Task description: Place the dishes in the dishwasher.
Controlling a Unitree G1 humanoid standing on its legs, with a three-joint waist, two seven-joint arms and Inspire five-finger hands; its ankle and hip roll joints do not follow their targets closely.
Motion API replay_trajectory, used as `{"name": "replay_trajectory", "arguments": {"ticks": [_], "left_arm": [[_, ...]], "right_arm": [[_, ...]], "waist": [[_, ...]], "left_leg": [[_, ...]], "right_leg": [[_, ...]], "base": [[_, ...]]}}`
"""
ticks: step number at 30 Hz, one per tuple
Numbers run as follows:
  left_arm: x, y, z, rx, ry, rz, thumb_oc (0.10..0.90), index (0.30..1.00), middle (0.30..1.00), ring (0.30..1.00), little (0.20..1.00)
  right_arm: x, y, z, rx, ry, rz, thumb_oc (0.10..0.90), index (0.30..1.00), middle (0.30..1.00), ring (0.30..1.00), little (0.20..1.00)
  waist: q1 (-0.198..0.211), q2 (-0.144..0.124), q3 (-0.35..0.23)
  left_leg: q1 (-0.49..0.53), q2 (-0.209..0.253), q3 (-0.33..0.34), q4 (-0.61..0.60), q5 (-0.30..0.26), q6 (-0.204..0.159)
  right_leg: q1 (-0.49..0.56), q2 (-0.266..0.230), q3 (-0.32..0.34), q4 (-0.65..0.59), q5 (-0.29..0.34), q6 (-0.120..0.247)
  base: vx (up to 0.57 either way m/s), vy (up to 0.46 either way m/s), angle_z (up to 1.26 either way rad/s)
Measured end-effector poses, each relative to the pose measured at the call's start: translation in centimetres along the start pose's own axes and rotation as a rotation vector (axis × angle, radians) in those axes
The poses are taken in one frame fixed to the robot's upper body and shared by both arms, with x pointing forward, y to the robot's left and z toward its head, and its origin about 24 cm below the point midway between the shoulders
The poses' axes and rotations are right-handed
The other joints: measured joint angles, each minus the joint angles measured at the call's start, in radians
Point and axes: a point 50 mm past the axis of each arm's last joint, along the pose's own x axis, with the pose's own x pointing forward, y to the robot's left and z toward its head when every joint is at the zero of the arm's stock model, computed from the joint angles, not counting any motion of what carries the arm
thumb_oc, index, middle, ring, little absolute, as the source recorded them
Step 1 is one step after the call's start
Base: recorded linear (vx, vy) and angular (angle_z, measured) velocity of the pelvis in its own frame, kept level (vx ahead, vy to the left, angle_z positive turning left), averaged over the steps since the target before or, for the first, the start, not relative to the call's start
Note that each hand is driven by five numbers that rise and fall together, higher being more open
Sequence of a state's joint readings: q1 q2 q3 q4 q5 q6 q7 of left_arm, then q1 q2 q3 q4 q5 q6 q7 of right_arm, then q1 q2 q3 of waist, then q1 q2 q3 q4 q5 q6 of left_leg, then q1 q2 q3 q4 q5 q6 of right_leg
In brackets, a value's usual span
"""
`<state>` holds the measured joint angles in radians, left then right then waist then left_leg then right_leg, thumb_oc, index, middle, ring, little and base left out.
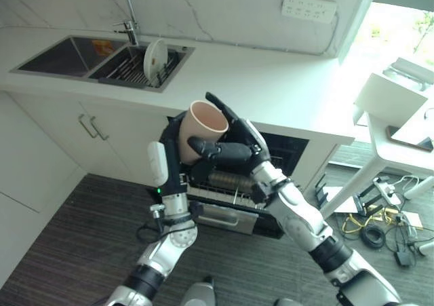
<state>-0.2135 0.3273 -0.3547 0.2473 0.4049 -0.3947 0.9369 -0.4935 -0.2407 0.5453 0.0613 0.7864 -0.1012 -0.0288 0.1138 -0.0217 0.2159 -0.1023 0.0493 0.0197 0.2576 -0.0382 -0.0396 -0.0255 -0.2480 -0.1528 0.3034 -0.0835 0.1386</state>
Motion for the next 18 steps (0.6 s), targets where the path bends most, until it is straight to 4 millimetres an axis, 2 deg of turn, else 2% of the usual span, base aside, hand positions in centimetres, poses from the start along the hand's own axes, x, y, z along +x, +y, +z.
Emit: {"name": "replay_trajectory", "arguments": {"ticks": [1, 7, 18], "left_arm": [[-0.05, -0.02, -0.06, 0.002, 0.002, -0.002, 0.4, 0.3, 0.3, 0.3, 0.3], [-0.19, -0.07, -0.22, 0.004, 0.019, 0.026, 0.4, 0.3, 0.3, 0.3, 0.3], [-0.24, -0.31, -0.07, -0.01, 0.027, 0.032, 0.4, 0.3, 0.3, 0.3, 0.3]], "right_arm": [[0.01, -0.11, -0.13, -0.002, 0.006, -0.004, 0.4, 0.3, 0.3, 0.3, 0.3], [0.26, -0.21, -0.42, -0.105, 0.019, -0.027, 0.4, 0.3, 0.3, 0.3, 0.3], [0.33, -0.21, -0.28, -0.129, 0.014, -0.024, 0.4, 0.3, 0.3, 0.3, 0.3]], "waist": [[0.0, -0.001, -0.001], [0.003, -0.004, -0.002], [0.01, -0.004, -0.002]], "left_leg": [[0.0, 0.0, 0.0, 0.0, 0.0, 0.0], [-0.001, -0.001, -0.002, 0.0, 0.0, 0.0], [-0.003, -0.004, -0.013, -0.001, 0.001, 0.0]], "right_leg": [[0.0, 0.0, 0.0, 0.0, 0.0, 0.0], [0.001, -0.001, -0.002, 0.0, 0.0, 0.0], [0.01, -0.002, -0.015, -0.001, 0.0, 0.001]], "base": [[0.0, 0.0, 0.0], [0.0, 0.0, 0.0], [0.01, -0.004, 0.02]]}}
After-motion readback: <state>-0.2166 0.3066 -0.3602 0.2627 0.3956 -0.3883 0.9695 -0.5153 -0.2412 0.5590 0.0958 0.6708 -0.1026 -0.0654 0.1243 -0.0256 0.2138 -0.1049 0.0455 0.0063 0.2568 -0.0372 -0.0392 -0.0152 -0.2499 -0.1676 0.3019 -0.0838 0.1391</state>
